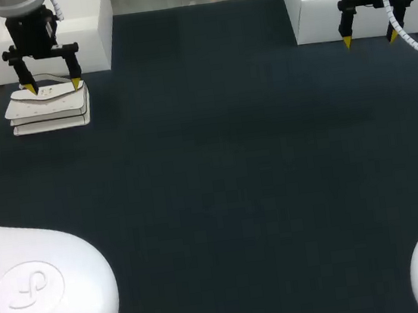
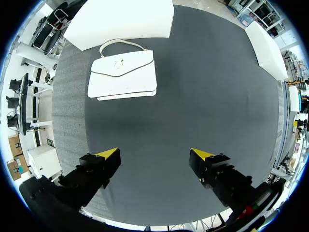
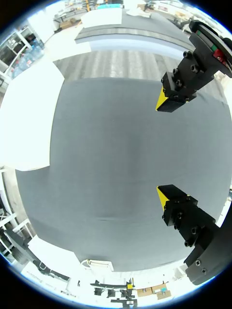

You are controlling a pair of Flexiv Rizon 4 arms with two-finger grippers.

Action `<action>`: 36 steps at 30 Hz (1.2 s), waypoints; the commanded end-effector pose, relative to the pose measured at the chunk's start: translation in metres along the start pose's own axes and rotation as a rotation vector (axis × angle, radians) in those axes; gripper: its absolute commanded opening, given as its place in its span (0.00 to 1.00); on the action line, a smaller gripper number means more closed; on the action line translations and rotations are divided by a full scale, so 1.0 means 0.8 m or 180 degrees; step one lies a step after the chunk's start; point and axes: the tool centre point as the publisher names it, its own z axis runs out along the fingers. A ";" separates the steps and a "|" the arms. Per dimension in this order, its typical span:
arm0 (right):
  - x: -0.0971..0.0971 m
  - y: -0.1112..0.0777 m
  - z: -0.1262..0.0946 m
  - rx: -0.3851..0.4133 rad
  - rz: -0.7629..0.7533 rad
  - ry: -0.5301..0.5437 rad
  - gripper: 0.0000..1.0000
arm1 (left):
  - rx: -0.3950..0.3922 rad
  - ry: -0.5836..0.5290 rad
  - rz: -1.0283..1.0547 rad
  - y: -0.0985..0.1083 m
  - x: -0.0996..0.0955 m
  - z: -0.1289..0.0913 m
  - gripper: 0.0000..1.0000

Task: Pick up the bag, open it, inspect its contents, close it, and place it on the opposite side

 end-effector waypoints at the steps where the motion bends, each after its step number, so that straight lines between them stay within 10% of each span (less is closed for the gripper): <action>1: 0.000 0.000 -0.001 0.0008 0.0001 -0.0005 1.00 | -0.0002 -0.0003 0.0001 0.000 0.000 -0.001 1.00; 22: 0.012 0.006 0.003 -0.0042 -0.0207 -0.0012 1.00 | -0.0072 0.0233 0.0073 -0.009 -0.009 0.008 1.00; 36: 0.079 0.009 0.046 -0.0952 -0.2326 0.0274 1.00 | -0.0223 0.0916 -0.0144 -0.045 -0.075 0.033 1.00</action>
